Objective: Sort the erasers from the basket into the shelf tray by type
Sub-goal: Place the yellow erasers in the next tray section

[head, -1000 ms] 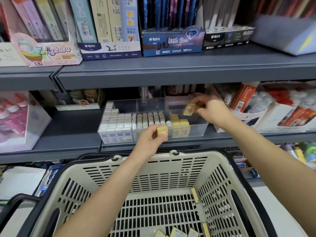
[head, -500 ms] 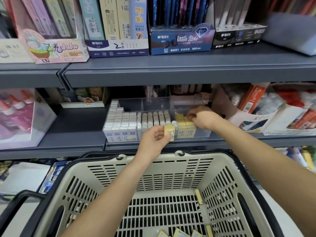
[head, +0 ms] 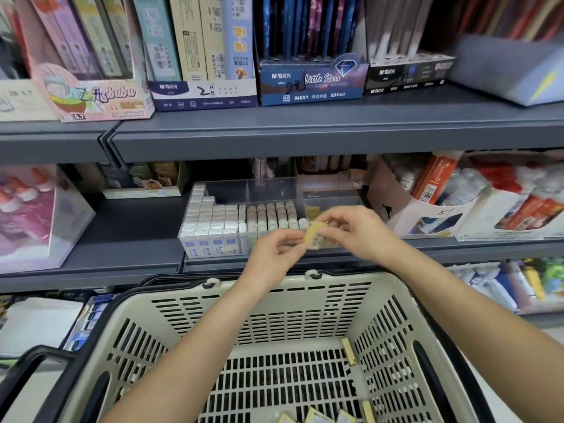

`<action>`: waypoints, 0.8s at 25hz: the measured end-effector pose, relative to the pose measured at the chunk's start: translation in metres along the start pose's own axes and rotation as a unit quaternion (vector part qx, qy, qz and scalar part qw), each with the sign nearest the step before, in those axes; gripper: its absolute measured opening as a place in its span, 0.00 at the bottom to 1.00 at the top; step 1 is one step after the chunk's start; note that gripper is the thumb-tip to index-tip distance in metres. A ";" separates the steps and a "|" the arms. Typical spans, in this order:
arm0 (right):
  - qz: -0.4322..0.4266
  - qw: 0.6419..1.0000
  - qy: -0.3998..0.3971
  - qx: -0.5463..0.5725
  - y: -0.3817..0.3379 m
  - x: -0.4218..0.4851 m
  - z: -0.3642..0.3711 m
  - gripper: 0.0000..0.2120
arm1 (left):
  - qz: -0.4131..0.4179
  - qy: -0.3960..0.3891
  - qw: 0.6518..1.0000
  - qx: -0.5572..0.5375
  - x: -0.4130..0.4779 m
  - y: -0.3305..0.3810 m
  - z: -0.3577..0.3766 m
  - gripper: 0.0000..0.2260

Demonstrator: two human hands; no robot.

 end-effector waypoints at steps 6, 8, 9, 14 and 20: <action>0.083 0.981 0.141 -0.100 0.029 0.028 -0.049 0.12 | -0.012 0.075 0.996 -0.055 -0.020 -0.010 -0.022 0.07; 0.098 0.982 0.116 -0.114 0.036 0.039 -0.044 0.13 | -0.009 0.073 0.996 -0.046 -0.028 -0.010 -0.021 0.07; 0.106 0.982 0.100 -0.123 0.039 0.044 -0.040 0.13 | -0.007 0.073 0.996 -0.047 -0.031 -0.010 -0.022 0.08; 0.132 0.983 0.025 -0.126 0.050 0.062 -0.017 0.10 | 0.004 0.083 0.995 -0.058 -0.044 -0.013 -0.024 0.08; 0.140 0.970 -0.052 -0.192 0.052 0.067 -0.007 0.08 | 0.016 0.038 0.999 0.002 -0.065 -0.022 -0.009 0.09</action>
Point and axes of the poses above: each hand's wrist, its own x-axis towards the middle knuckle, its own z-axis out of the palm, y = z × x, the point moved 6 cm from there along x, towards the middle knuckle, and after that the axes turned 10 degrees about -y, right-handed, at the moved point
